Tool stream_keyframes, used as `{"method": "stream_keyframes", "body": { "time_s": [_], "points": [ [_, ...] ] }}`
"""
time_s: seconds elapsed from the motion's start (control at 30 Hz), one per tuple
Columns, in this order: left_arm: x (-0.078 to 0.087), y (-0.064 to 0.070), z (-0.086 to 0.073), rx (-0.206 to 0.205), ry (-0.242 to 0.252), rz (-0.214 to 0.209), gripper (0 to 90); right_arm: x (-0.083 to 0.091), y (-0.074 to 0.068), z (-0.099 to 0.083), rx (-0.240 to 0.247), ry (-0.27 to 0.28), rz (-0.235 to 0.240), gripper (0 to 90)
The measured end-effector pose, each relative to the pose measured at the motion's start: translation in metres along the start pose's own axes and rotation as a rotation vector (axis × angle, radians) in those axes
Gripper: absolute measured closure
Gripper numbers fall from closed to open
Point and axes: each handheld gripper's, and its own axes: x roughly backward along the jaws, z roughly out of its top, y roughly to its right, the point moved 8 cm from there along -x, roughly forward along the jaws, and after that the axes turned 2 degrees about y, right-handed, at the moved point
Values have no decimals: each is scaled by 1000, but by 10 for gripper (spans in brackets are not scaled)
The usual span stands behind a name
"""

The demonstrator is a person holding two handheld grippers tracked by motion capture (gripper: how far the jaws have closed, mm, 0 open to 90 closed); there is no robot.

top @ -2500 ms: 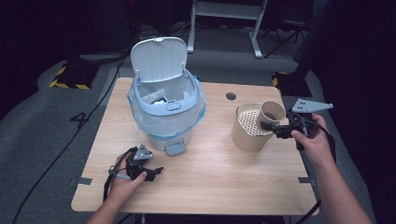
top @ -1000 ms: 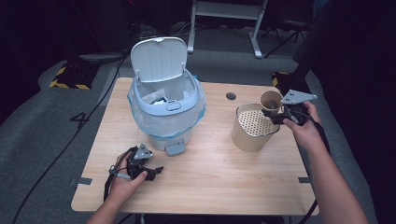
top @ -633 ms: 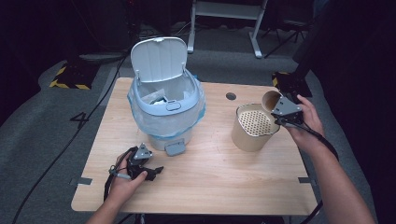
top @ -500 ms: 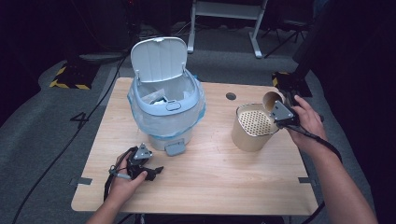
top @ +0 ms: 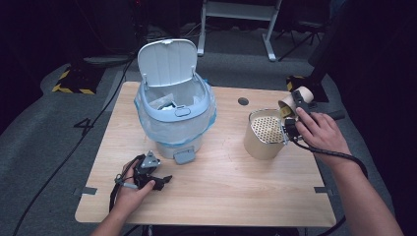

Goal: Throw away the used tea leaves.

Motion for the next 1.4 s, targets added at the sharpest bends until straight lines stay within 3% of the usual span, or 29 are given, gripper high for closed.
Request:
{"method": "stream_keyframes", "body": {
  "time_s": [0.07,0.1,0.13,0.27,0.4,0.47,0.53,0.7,0.83,0.9,0.93,1.0,1.1,1.23,1.3,1.33,1.4],
  "points": [
    [0,0,0,0,0,0,207,1,4,1,67,-12,-36,304],
    [0,0,0,0,0,0,207,1,4,1,67,-12,-36,304],
    [0,0,0,1,0,-1,207,4,10,1,145,-34,-92,304],
    [0,0,0,1,0,-1,207,7,17,3,235,-54,-133,303],
    [0,0,0,0,0,0,207,8,22,4,265,-55,-154,302],
    [0,0,0,0,0,0,207,8,21,6,252,-52,-151,301],
    [0,0,0,0,0,0,207,8,22,7,277,-50,-158,300],
    [0,0,0,0,0,0,207,7,20,8,241,-45,-147,298],
    [0,0,0,0,0,0,207,6,20,4,136,-22,-114,295],
    [0,0,0,0,0,-1,207,5,18,1,49,-7,-91,293],
    [0,0,0,0,0,-1,207,4,16,0,-42,9,-62,292],
    [0,0,0,1,0,-1,207,3,14,-3,-149,35,-32,290],
    [0,0,0,1,0,-1,207,2,11,-6,-268,60,3,288],
    [0,0,0,0,0,0,207,1,9,-9,-533,146,91,288],
    [0,0,0,0,0,0,207,2,7,-11,-667,167,131,288],
    [0,0,0,0,0,-1,207,2,6,-12,-706,172,145,288],
    [0,0,0,0,0,0,207,2,3,-11,-854,205,205,288]
  ]
}}
